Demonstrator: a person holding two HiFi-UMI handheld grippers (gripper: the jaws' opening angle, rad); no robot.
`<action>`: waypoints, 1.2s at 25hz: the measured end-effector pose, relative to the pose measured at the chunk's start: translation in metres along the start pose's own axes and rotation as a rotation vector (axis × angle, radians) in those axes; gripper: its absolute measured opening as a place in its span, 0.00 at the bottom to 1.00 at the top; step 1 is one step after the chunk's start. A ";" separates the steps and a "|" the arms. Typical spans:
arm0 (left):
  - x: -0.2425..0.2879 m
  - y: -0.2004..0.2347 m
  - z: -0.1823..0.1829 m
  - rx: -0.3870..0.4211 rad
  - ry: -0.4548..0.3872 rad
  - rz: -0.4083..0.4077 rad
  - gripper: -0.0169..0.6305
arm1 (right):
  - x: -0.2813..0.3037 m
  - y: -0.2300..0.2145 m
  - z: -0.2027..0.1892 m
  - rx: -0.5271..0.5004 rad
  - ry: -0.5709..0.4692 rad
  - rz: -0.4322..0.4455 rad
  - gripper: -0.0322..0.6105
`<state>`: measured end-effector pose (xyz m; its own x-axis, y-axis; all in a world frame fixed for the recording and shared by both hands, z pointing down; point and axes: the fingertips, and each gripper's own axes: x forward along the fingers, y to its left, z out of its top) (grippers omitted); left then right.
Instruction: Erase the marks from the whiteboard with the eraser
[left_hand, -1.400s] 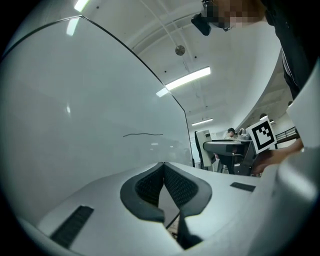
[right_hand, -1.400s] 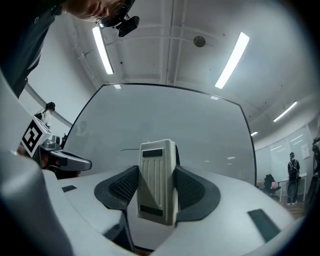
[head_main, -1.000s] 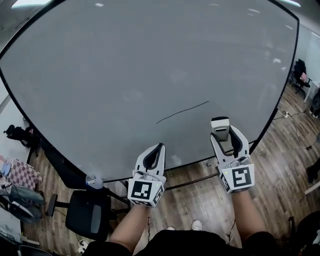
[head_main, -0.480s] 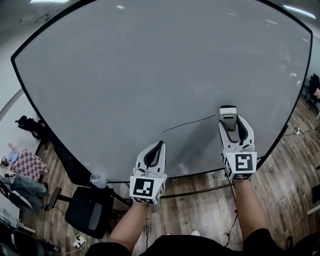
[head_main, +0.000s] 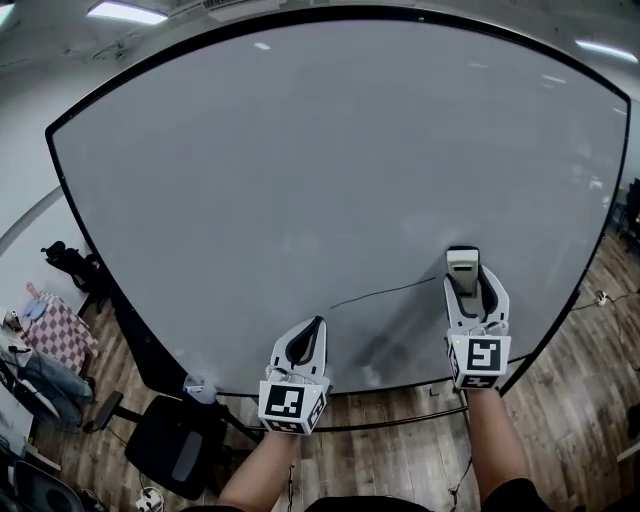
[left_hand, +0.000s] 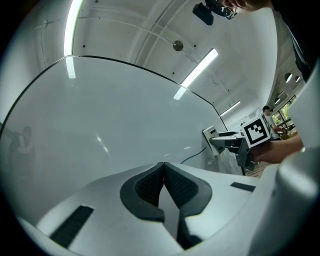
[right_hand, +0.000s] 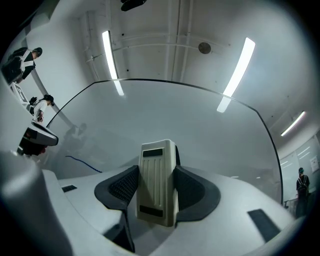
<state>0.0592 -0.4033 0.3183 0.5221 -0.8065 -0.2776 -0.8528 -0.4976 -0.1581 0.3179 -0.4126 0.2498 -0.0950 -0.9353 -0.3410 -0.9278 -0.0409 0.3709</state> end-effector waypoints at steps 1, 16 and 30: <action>0.001 0.002 0.003 0.000 -0.007 0.002 0.06 | 0.000 0.000 0.000 -0.003 0.002 -0.005 0.44; -0.001 0.021 0.009 -0.005 -0.037 0.000 0.06 | 0.001 0.019 -0.003 0.101 -0.019 -0.026 0.44; -0.012 0.030 0.000 -0.017 -0.017 -0.002 0.06 | 0.004 0.061 -0.003 0.103 -0.016 0.070 0.44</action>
<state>0.0273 -0.4087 0.3168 0.5236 -0.7998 -0.2935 -0.8513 -0.5049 -0.1430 0.2618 -0.4200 0.2735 -0.1654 -0.9288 -0.3317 -0.9507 0.0608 0.3039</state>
